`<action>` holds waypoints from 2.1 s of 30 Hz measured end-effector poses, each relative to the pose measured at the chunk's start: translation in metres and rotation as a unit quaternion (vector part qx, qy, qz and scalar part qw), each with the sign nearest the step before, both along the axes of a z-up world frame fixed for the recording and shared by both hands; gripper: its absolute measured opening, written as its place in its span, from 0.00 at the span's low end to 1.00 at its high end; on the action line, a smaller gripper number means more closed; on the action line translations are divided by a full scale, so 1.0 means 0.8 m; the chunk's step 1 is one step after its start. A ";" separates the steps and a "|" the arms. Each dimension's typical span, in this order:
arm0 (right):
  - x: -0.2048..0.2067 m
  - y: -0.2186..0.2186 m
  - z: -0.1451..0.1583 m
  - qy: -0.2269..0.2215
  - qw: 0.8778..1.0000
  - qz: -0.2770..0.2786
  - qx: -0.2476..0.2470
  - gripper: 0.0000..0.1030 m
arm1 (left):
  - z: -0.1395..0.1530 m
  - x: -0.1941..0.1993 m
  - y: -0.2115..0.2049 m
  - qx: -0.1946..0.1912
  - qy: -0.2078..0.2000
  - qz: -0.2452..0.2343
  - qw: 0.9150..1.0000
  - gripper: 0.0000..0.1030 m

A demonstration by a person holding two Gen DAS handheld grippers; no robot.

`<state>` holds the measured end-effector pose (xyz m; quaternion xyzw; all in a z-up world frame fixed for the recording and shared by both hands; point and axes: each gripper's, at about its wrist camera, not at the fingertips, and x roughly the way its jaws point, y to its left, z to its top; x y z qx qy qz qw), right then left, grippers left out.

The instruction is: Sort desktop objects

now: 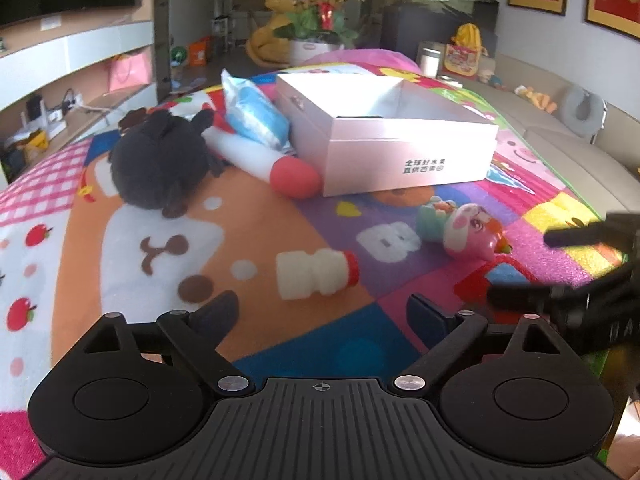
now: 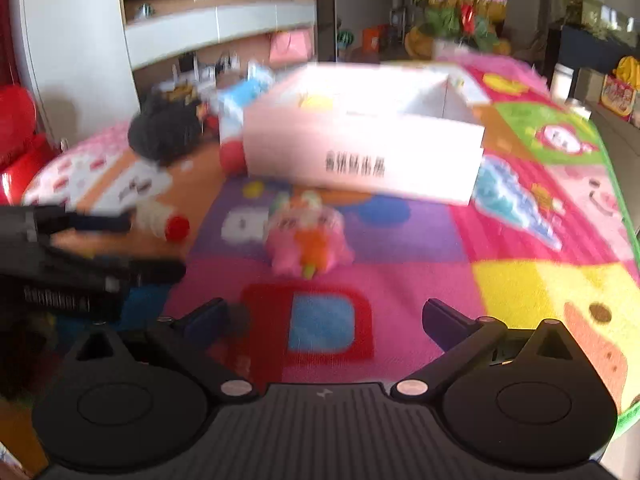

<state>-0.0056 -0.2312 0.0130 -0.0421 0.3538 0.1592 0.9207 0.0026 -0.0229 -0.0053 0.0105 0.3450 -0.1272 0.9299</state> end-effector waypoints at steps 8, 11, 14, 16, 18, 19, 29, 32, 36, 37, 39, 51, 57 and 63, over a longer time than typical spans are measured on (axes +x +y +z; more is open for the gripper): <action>0.030 0.005 0.008 -0.046 0.995 -0.054 -0.069 0.94 | 0.000 -0.006 0.005 -0.017 0.010 0.012 1.000 1.00; 0.031 -0.003 0.006 -0.051 0.994 -0.069 -0.072 0.94 | -0.001 -0.006 0.001 -0.003 0.013 0.008 1.000 1.00; 0.027 -0.013 0.000 -0.033 0.996 -0.068 -0.056 0.94 | -0.001 -0.005 -0.008 0.030 0.021 -0.007 0.999 1.00; 0.025 -0.018 -0.005 -0.024 0.996 -0.067 -0.049 0.94 | -0.001 -0.005 -0.010 0.036 0.025 -0.008 0.999 1.00; 0.024 -0.024 -0.011 -0.010 0.997 -0.070 -0.034 0.94 | 0.000 -0.004 -0.010 0.034 0.026 -0.003 0.999 1.00; 0.025 -0.027 -0.013 -0.003 0.997 -0.074 -0.024 0.94 | 0.002 -0.005 -0.009 0.023 0.026 0.008 0.999 1.00; 0.019 -0.026 -0.017 0.009 0.997 -0.074 -0.009 1.00 | 0.012 0.017 -0.022 0.006 0.009 0.061 0.998 0.61; 0.019 -0.024 -0.016 0.010 0.997 -0.078 -0.012 1.00 | 0.013 0.019 -0.025 0.010 -0.002 0.056 0.998 0.49; 0.022 -0.023 -0.014 0.013 0.997 -0.074 -0.015 1.00 | 0.015 0.011 -0.018 0.014 -0.012 0.055 0.998 0.49; 0.023 -0.022 -0.012 0.013 0.998 -0.068 -0.009 1.00 | 0.015 0.008 -0.014 0.013 -0.013 0.055 0.998 0.49; 0.020 -0.016 -0.005 0.000 0.999 -0.049 0.008 1.00 | 0.016 0.001 -0.006 0.009 -0.014 0.057 0.998 0.49; 0.071 0.052 0.000 -0.016 0.998 -0.056 -0.002 0.87 | 0.013 -0.020 0.021 -0.012 -0.008 0.070 0.997 0.49; 0.064 0.043 0.007 0.003 0.999 -0.039 -0.020 0.69 | 0.014 -0.024 0.022 -0.015 -0.008 0.064 0.998 0.49; 0.023 0.007 0.036 0.022 1.000 0.014 -0.007 0.68 | 0.022 -0.033 0.008 -0.013 -0.006 0.026 1.000 0.49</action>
